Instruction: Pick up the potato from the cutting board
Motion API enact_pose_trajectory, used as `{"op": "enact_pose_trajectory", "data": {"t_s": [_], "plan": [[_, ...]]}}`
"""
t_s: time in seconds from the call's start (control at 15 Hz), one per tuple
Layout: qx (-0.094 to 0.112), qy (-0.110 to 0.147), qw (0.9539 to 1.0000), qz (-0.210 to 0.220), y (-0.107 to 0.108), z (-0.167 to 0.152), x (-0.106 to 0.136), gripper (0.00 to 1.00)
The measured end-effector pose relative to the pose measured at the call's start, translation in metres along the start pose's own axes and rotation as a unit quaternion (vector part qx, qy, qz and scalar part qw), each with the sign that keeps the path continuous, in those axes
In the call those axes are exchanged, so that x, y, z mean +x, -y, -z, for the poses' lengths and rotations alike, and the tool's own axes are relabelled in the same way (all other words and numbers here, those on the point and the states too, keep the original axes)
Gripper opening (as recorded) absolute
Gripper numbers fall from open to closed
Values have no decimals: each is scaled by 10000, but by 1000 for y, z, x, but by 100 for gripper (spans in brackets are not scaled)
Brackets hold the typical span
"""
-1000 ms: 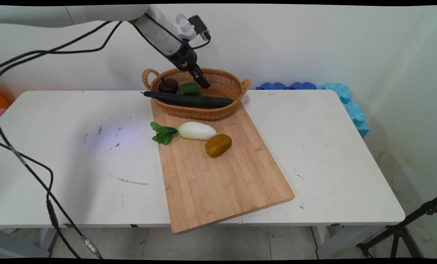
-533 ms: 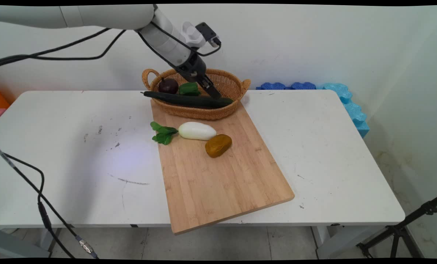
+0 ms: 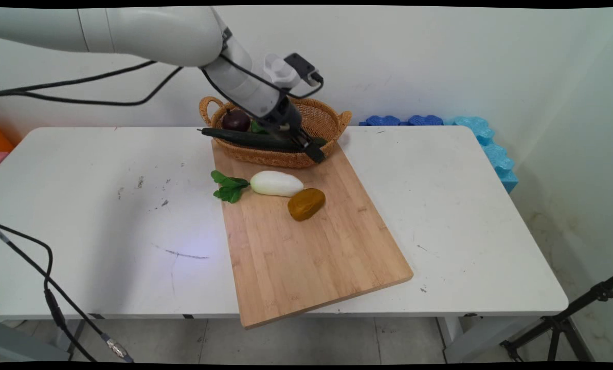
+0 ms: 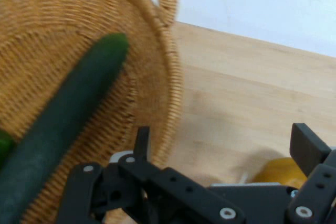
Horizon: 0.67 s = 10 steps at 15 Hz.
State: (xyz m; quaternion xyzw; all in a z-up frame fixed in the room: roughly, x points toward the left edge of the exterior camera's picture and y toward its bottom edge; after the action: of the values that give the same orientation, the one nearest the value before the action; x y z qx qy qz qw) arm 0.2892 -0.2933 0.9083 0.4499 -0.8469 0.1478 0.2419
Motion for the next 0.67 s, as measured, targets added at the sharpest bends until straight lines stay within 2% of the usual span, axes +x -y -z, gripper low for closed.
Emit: {"op": "enact_pose_trajectory", "data": {"t_s": [0.4, 0.67], "plan": [[-275, 118, 9995, 137, -38, -9, -21, 100], [-371, 277, 9989, 109, -53, -13, -37, 100]]}}
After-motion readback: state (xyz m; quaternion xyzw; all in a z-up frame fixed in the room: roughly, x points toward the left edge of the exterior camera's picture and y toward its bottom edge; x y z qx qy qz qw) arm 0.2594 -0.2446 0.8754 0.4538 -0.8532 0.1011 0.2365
